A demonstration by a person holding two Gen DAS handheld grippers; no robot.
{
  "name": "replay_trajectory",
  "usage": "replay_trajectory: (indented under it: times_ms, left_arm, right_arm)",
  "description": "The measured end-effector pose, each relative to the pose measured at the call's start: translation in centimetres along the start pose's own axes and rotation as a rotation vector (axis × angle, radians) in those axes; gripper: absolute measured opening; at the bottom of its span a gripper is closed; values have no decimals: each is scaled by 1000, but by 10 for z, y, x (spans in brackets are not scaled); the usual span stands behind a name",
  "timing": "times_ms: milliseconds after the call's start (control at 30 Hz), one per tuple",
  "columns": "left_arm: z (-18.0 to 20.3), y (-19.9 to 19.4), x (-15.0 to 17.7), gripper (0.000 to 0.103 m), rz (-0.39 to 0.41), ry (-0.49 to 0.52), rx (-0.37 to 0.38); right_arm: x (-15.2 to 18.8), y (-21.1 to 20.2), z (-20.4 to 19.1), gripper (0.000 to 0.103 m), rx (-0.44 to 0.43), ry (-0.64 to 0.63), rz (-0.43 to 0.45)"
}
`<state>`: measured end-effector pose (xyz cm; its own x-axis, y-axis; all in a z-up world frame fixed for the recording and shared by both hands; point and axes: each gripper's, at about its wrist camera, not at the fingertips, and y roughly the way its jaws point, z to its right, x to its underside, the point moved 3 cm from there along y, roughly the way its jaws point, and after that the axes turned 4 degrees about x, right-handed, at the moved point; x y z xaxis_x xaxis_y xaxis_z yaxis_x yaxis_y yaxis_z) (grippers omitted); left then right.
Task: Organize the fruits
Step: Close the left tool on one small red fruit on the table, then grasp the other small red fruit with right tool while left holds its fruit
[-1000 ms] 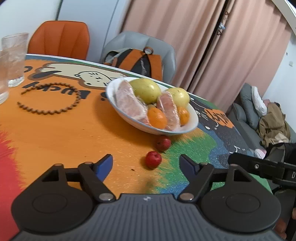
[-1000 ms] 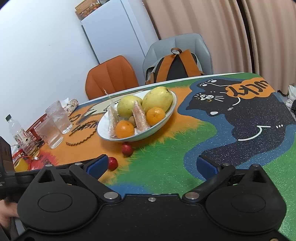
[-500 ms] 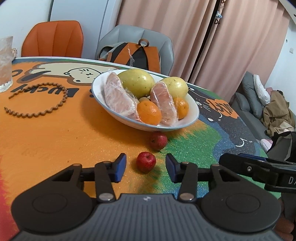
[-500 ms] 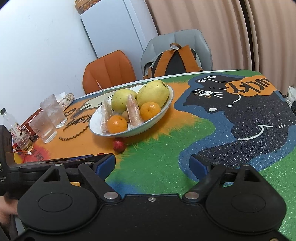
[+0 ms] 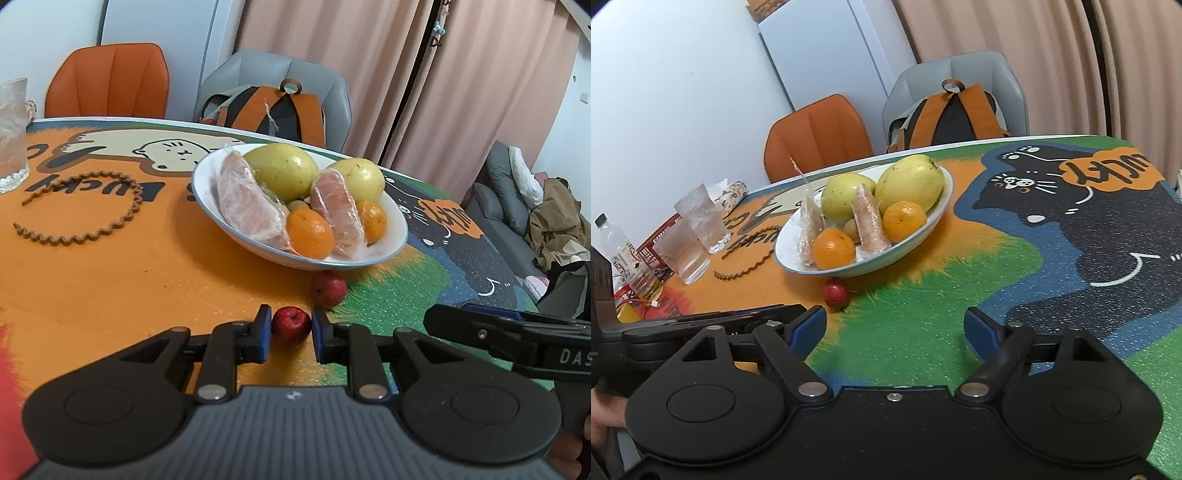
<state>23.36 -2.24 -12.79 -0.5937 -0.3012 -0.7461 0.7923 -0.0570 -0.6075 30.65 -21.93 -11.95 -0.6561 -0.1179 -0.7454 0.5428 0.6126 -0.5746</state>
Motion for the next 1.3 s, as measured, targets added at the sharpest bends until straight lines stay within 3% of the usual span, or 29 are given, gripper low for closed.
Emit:
replay_trajectory:
  times_ms: [333,633,767,1133,1300]
  left_arm:
    - [-17,-10,-6,21,19,-13,-17]
    - [-34,-22,-11,21,42,-36,-32]
    - [-40,-27,-12,21,49,-44,-38]
    - [-54,-39,-13,21,64,-62,-59]
    - [-58,-44,-14,21,70,-62,-66]
  right_arm:
    - [-5,12,-19,74,-16,-37,-10]
    - [-9,25,-36,65,-18,-68,-30]
    - [-10,33,-43,57,-14,-82,-49]
    - [-13,48,-59,51,-19,-115,-58]
    - [-12,55,-62,44,-22,-116,-69]
